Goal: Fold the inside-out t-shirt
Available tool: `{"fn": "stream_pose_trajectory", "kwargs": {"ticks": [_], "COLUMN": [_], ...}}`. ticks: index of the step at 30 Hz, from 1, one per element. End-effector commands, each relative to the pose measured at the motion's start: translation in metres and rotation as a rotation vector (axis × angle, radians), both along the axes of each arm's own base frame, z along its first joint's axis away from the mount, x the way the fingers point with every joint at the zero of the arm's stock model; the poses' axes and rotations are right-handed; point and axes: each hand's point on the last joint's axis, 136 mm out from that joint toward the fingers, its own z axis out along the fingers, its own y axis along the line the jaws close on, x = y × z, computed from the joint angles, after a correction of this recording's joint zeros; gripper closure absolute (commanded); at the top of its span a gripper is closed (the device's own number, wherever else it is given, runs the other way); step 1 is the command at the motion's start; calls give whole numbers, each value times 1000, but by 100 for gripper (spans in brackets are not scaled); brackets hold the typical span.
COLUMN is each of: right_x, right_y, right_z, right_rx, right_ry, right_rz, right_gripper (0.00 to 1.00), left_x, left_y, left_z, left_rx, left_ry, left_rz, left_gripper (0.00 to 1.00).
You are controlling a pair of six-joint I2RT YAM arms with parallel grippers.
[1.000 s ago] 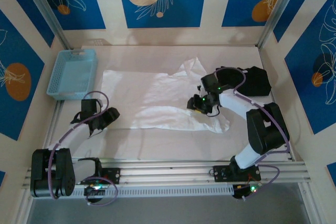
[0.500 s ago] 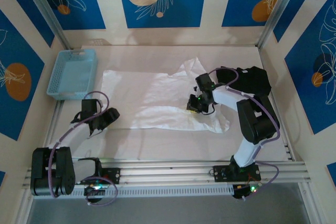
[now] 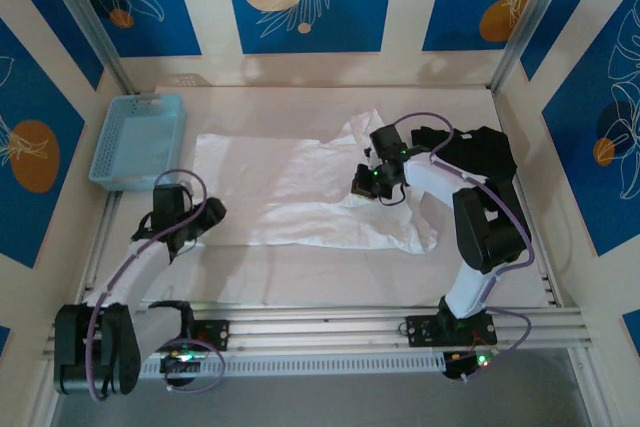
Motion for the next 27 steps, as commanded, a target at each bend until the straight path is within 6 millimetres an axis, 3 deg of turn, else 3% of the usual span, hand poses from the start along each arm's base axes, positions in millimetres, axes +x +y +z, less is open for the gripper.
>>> {"fn": "stream_pose_trajectory", "kwargs": {"ticks": [1, 4, 6, 9, 14, 18, 21, 24, 27], "right_x": [7, 20, 34, 57, 75, 71, 55, 35, 20], "right_y": [4, 8, 14, 23, 18, 9, -5, -33, -69], "right_z": [3, 3, 4, 1, -6, 17, 33, 36, 22], "right_rx": [6, 7, 16, 21, 4, 34, 15, -9, -49], "right_ry": [11, 7, -3, -16, 4, -38, -70, -75, -42], "right_rz": [22, 21, 21, 27, 33, 50, 54, 8, -79], "right_gripper": [99, 98, 98, 95, 76, 65, 63, 61, 60], "left_x": [19, 23, 26, 28, 27, 29, 34, 39, 43], "left_y": [-42, -89, -109, -128, -140, -147, -161, -180, -187], "left_z": [33, 34, 31, 26, 20, 18, 19, 18, 8], "left_rx": [-29, -74, -92, -99, -83, -66, -57, -27, -13], "left_ry": [-138, -161, -158, -139, -109, -116, -132, -142, -95], "left_rz": [-123, -242, -288, -330, -362, -383, -428, -494, -510], "left_gripper": [41, 41, 41, 41, 41, 41, 41, 41, 41]}}
